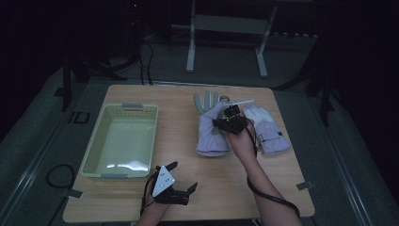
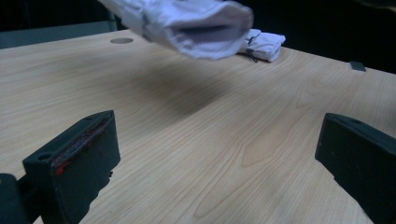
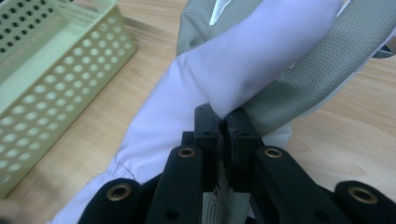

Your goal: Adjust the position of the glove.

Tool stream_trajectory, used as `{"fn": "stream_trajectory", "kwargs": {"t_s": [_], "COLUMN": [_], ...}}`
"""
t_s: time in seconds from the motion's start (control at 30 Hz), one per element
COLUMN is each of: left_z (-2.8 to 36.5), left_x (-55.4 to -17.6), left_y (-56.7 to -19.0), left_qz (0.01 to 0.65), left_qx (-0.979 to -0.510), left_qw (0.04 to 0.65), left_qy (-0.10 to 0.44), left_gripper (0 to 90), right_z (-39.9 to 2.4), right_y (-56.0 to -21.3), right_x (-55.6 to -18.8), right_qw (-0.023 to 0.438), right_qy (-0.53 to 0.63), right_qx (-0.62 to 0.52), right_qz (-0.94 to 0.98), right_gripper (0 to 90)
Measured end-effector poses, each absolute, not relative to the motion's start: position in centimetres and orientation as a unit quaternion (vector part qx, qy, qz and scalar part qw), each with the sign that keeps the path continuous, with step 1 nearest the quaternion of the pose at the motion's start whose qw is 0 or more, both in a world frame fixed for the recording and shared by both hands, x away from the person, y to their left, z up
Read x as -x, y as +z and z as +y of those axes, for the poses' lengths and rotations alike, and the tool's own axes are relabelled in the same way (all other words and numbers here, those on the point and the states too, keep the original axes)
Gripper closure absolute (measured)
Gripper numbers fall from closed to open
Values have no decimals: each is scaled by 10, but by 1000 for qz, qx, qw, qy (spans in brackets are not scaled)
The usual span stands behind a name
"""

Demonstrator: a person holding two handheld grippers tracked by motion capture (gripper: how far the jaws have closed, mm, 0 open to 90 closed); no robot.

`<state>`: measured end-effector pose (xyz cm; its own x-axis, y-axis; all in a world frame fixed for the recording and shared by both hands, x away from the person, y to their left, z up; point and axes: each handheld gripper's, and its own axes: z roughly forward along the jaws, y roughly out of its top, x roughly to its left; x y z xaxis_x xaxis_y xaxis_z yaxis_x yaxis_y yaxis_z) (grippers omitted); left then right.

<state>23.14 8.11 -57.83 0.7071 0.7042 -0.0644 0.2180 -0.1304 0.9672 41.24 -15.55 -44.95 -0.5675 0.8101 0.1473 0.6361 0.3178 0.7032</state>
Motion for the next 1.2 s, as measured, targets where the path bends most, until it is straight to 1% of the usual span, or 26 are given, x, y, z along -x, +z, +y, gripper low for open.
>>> {"fn": "stream_trajectory", "kwargs": {"t_s": [0.2,0.4,0.5,0.77,0.87,1.1,1.2], "left_z": [81,81,81,81,81,81,81], "left_x": [-231,-231,-231,-231,-231,-231,-231], "left_y": [-578,-578,-578,-578,-578,-578,-578], "left_qz": [322,322,322,321,322,321,320], "left_qx": [-722,-721,-721,-722,-722,-723,-723], "left_qw": [575,576,575,574,574,574,574], "left_qy": [212,212,212,212,212,211,211], "left_gripper": [0,0,0,0,0,0,0], "right_z": [-163,-169,-169,-155,-149,-143,-143], "right_y": [-444,-455,-471,-507,-515,-530,-536], "right_x": [-382,-365,-357,-357,-360,-366,-369], "right_qw": [145,137,130,109,101,101,95], "right_qy": [389,385,374,351,347,330,327], "right_qx": [-446,-454,-463,-472,-474,-471,-473], "right_qz": [793,791,793,801,803,811,813], "right_gripper": [849,848,848,848,846,839,823]}}
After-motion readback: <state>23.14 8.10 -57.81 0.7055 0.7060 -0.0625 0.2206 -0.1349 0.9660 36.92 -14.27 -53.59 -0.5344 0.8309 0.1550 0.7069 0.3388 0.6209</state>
